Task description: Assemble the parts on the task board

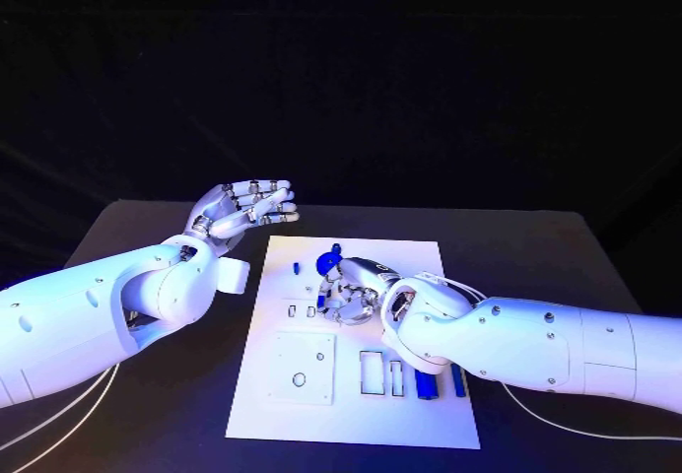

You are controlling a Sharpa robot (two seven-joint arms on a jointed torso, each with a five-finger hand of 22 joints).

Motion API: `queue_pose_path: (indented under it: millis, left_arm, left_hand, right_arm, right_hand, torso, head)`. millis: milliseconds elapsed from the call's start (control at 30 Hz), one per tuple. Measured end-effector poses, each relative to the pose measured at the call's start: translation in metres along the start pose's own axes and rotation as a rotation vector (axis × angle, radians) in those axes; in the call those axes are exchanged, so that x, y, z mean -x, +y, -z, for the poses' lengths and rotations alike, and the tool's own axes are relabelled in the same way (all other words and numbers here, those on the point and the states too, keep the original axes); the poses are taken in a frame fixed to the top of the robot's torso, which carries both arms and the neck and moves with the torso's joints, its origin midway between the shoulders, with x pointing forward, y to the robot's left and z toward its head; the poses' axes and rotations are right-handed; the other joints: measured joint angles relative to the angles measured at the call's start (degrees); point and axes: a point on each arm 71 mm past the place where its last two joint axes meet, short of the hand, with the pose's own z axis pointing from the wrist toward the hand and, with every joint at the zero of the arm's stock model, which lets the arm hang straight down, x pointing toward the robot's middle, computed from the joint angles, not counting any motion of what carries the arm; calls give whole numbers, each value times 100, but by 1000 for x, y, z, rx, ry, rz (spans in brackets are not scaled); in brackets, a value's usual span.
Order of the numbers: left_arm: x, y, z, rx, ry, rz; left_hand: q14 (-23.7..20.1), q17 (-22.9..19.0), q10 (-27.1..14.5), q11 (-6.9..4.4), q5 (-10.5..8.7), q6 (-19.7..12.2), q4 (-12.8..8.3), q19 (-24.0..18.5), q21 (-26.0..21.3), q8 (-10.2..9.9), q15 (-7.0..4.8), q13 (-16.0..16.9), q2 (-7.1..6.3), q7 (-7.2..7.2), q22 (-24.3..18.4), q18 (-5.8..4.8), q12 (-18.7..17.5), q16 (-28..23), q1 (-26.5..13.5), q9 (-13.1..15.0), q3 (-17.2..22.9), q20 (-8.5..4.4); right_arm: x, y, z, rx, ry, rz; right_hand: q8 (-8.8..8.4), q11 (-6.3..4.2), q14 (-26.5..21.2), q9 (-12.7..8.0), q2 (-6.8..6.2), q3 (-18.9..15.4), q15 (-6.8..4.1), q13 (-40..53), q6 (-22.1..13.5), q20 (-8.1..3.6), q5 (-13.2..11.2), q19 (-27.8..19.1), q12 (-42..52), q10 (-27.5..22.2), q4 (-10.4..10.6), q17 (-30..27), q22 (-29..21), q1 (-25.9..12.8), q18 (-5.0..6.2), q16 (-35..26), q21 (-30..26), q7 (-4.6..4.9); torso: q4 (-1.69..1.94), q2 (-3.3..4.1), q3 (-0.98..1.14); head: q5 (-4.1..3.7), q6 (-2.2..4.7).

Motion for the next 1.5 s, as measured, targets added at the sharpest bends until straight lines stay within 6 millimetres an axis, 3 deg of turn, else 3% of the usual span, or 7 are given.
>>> queue_pose_path:
  millis: [300, 967, 1200, 1500]
  left_arm:
    - [0, 0, 0, 1, 0, 0]
    - [1, 0, 0, 2, -2, -1]
    - [1, 0, 0, 3, -2, -2]
    - [2, 0, 0, 4, -2, -1]
  left_hand:
    - [0, 0, 0, 0, 0, 0, 0, 0, 0, 0, 0, 0, 0, 0, 0, 0, 0, 0, 0, 0, 0, 0]
    - [0, 4, 0, 0, 0, 0, 0, 0, 0, 0, 0, 0, 0, 0, 1, 0, 0, 0, 0, 4, 0, 0]
    - [0, 4, 0, 0, 0, 0, 0, 0, 0, 0, 0, 0, 0, 0, 1, 0, 0, 0, 0, 4, 0, 0]
    - [0, 11, 0, 0, 0, 0, 0, 0, 0, 0, 0, 0, 0, 0, 1, 0, 0, 0, 0, 4, 0, 0]
  right_arm:
    - [-10, 0, 1, -1, 27, 15]
    - [-11, 1, 1, 9, 25, 34]
    - [-11, 1, 1, 9, 25, 39]
    - [-11, 0, 1, 9, 26, 42]
  right_hand:
    - [23, 0, 0, 3, 0, -1, 0, 0, -1, 0, 0, 0, 0, 0, -1, 5, 4, 0, 0, 0, 0, -1]
    - [4, 0, 0, 86, -5, -2, 0, -1, -21, 0, -5, 0, 0, 0, -2, 4, 3, -3, 0, 0, 0, -21]
    - [6, 2, 0, 178, -126, -13, 0, -1, -96, 0, -4, 0, -1, -3, -13, 3, 3, -47, 0, 0, -24, 12]
    - [-19, 62, 0, 111, -199, -18, 0, -1, -201, 0, -2, 0, -37, -63, -18, 2, 2, -74, 0, 0, -62, 57]
  torso:
    - [4, 0, -1]
    - [-2, -3, -2]
    - [0, -3, -2]
    - [1, -2, -2]
  head:
    - [18, -25]
    - [32, -41]
    - [26, -39]
    - [19, -47]
